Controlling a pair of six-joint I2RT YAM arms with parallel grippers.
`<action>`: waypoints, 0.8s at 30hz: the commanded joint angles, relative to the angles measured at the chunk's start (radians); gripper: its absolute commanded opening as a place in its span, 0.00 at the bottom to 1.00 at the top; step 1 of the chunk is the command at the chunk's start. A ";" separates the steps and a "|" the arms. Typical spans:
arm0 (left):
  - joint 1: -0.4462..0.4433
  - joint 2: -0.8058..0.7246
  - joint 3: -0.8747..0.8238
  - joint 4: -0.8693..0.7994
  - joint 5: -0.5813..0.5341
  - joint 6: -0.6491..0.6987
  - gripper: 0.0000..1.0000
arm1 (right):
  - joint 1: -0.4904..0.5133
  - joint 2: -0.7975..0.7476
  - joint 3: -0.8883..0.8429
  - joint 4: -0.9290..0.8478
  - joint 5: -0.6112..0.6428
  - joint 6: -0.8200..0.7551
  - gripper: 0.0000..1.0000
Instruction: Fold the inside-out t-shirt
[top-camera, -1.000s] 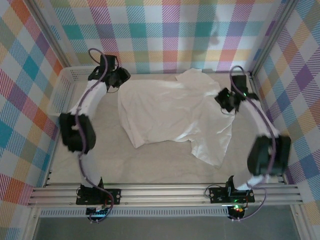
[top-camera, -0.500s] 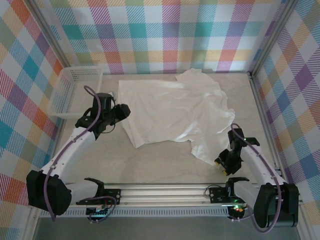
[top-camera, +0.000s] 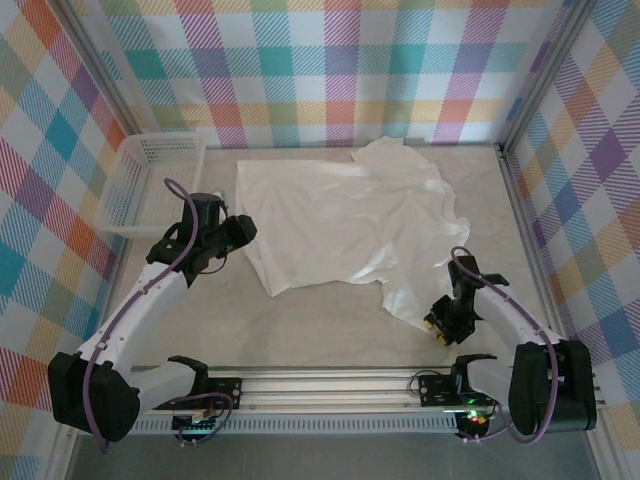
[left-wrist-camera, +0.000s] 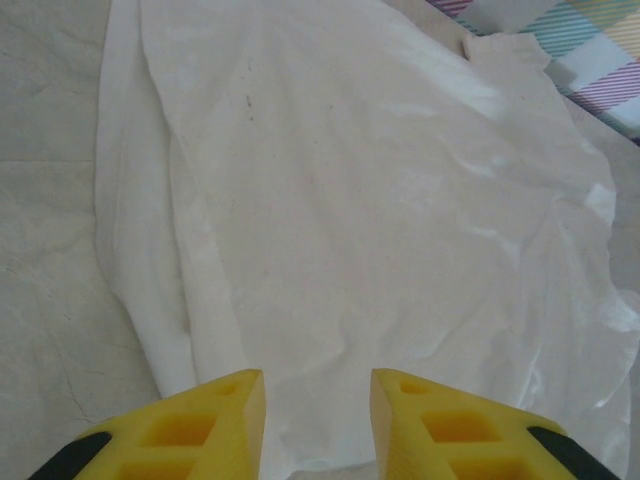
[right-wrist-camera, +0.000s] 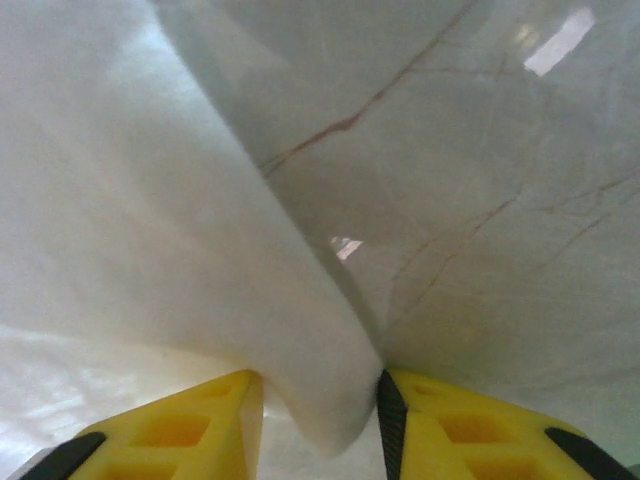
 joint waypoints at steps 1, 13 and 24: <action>-0.007 -0.004 -0.003 -0.013 -0.031 -0.014 0.33 | 0.013 0.001 -0.019 0.035 0.023 0.031 0.35; -0.065 0.093 0.037 -0.252 -0.014 -0.177 0.33 | 0.033 0.009 0.096 0.059 0.003 -0.014 0.00; -0.325 0.499 0.193 -0.418 -0.178 -0.290 0.28 | 0.102 -0.067 0.322 -0.007 -0.020 -0.031 0.00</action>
